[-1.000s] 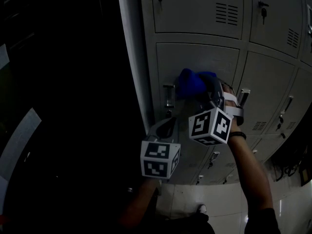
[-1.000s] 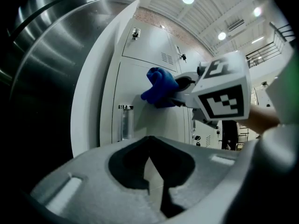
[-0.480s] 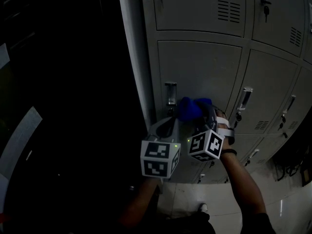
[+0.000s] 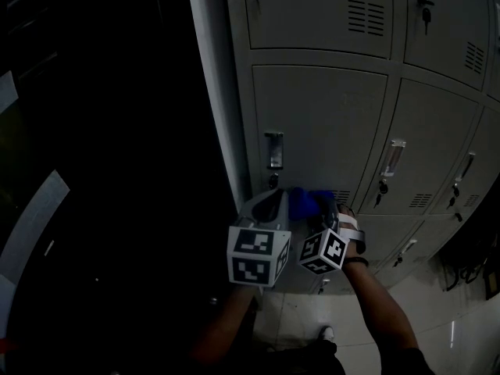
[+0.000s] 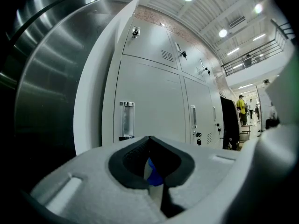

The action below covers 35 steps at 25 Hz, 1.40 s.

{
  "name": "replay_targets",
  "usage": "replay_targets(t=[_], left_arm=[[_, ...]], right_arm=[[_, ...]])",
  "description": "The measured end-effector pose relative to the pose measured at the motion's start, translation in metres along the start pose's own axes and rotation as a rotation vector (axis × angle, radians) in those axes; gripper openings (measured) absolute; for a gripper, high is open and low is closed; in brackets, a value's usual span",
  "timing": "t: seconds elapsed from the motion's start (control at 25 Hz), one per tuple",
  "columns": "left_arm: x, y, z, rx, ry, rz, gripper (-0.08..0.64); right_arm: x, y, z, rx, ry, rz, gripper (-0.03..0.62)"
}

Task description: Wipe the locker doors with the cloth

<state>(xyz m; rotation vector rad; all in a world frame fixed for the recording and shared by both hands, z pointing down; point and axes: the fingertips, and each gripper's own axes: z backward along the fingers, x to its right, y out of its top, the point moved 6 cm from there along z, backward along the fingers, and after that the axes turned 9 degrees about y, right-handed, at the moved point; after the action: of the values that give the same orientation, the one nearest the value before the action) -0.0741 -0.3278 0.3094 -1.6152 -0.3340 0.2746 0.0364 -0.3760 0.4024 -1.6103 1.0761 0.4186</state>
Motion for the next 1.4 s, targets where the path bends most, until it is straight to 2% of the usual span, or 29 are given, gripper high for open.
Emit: replay_targets(t=[0.32, 0.6, 0.76, 1.04, 1.24, 1.4], left_arm=[[0.003, -0.004, 0.0, -0.013, 0.0, -0.009, 0.005], [0.001, -0.004, 0.002, -0.01, 0.01, -0.009, 0.005], [-0.004, -0.001, 0.003, 0.0, 0.02, -0.016, 0.005], [-0.014, 0.006, 0.005, 0.018, 0.037, -0.002, 0.005], [-0.016, 0.011, 0.007, 0.033, 0.036, -0.015, 0.005], [-0.016, 0.01, 0.008, 0.034, 0.028, -0.013, 0.005]], right_arm=[[-0.032, -0.025, -0.016, -0.067, 0.07, -0.006, 0.069], [-0.029, -0.021, -0.006, -0.053, 0.049, 0.01, 0.069], [-0.001, 0.016, 0.024, 0.031, -0.015, 0.026, 0.069], [0.076, 0.094, 0.078, 0.198, -0.173, 0.056, 0.069], [0.118, 0.153, 0.101, 0.285, -0.256, 0.118, 0.069], [0.147, 0.191, 0.103, 0.317, -0.317, 0.184, 0.069]])
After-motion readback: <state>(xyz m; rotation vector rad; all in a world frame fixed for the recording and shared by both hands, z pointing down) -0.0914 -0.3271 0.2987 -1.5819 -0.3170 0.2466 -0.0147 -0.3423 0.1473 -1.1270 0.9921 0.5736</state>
